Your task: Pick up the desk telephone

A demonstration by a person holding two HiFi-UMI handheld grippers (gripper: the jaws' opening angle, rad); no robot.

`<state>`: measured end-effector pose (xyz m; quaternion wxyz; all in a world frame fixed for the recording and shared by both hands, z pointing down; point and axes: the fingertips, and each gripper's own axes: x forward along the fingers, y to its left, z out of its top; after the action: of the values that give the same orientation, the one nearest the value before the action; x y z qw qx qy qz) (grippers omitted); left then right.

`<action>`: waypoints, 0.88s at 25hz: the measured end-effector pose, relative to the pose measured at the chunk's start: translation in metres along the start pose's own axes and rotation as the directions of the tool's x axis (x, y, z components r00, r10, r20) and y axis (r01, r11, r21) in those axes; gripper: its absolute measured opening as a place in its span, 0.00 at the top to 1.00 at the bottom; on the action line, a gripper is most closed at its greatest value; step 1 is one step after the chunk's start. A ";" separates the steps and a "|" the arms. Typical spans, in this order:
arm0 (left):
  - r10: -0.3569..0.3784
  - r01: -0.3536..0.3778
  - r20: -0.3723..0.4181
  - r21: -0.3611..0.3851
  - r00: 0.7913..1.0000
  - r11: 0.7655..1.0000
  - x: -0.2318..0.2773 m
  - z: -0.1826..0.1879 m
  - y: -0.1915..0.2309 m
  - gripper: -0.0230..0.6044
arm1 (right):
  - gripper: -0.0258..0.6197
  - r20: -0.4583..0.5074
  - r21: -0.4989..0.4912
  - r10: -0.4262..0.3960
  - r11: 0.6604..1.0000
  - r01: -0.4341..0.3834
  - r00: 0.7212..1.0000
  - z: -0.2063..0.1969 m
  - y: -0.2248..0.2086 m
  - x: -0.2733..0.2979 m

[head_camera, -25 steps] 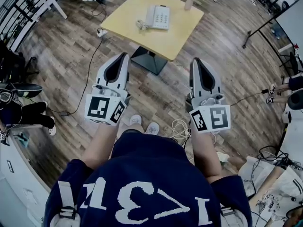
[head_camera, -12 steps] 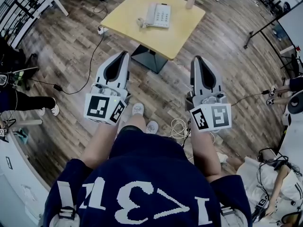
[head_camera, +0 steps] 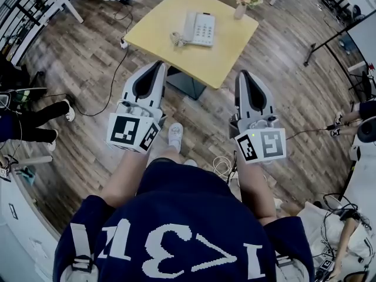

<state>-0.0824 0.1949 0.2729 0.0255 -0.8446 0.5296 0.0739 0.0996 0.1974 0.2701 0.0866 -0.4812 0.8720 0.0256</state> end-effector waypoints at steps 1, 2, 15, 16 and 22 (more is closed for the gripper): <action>-0.003 0.003 0.001 0.000 1.000 1.000 0.009 -0.001 0.007 0.93 | 0.92 -0.005 -0.013 -0.002 1.000 0.002 1.000 0.000 -0.003 0.011; -0.006 0.006 0.002 -0.001 1.000 1.000 0.019 -0.002 0.015 0.93 | 0.92 -0.008 -0.022 -0.005 1.000 0.005 1.000 -0.001 -0.007 0.022; -0.095 0.095 0.003 -0.014 0.995 0.995 0.137 -0.018 0.099 0.93 | 0.92 0.013 -0.058 -0.121 0.991 0.122 0.993 -0.005 -0.056 0.144; -0.099 0.099 0.001 -0.018 0.995 0.995 0.142 -0.020 0.102 0.93 | 0.92 0.011 -0.058 -0.126 0.990 0.126 0.992 -0.007 -0.057 0.148; -0.109 0.108 -0.020 -0.039 0.994 0.993 0.166 -0.032 0.110 0.93 | 0.92 -0.016 -0.060 -0.143 0.988 0.141 0.990 -0.014 -0.072 0.166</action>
<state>-0.1068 -0.0049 0.2828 0.0078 -0.8733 0.4816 0.0729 0.0720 0.0185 0.2578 0.0651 -0.5447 0.8352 0.0399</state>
